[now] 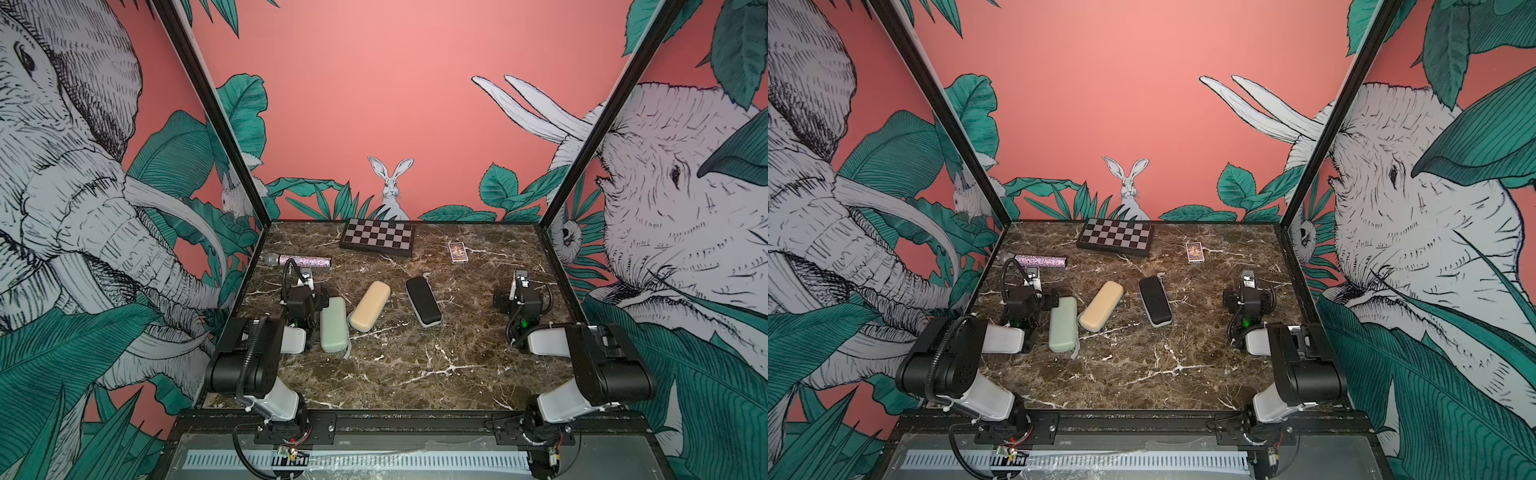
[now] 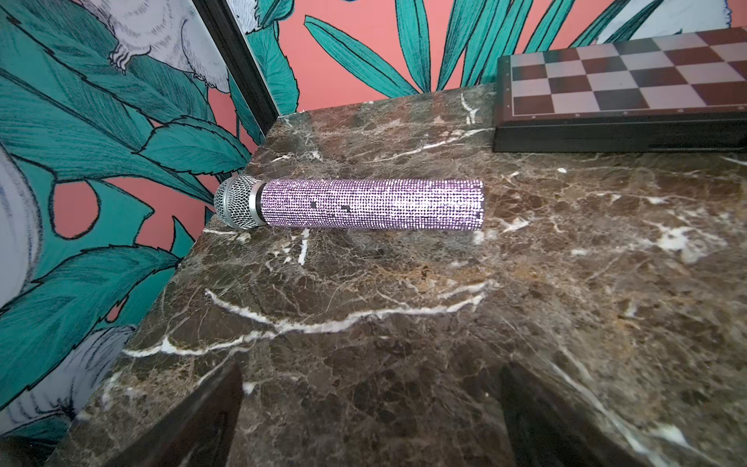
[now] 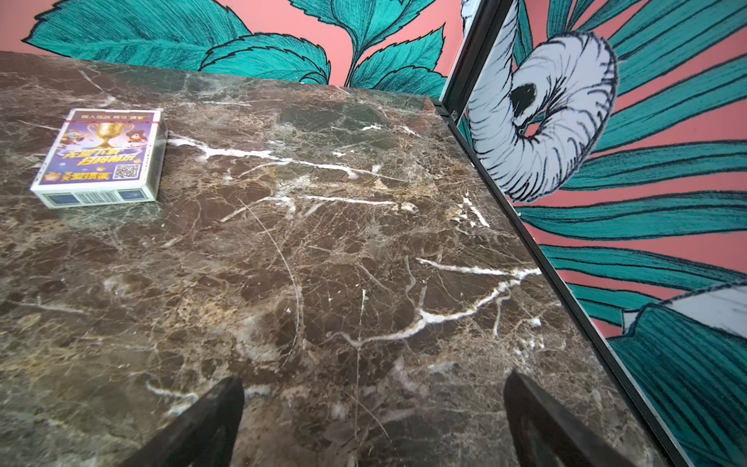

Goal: Put umbrellas into zippered umbrella sleeves
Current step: Reset both arms

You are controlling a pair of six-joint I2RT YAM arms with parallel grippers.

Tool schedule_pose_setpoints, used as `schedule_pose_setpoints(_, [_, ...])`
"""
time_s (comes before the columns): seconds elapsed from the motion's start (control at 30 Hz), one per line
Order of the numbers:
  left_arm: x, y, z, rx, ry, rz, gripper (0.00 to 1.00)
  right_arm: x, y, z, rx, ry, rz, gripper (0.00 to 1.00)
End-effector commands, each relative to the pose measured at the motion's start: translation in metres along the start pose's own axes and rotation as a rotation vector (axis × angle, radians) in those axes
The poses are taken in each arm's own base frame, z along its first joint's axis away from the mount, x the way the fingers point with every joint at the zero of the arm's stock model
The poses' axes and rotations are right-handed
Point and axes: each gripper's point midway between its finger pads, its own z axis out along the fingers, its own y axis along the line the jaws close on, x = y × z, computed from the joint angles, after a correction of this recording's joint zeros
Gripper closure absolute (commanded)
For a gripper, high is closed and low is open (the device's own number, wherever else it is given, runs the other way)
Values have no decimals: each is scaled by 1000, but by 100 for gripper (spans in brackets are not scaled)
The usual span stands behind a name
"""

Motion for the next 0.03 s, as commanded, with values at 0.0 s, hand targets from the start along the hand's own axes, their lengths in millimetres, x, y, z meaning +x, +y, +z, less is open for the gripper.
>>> schedule_pose_setpoints(0.0, [-10, 2, 0, -9, -20, -18, 1, -15, -1, -1, 0, -54, 31, 1])
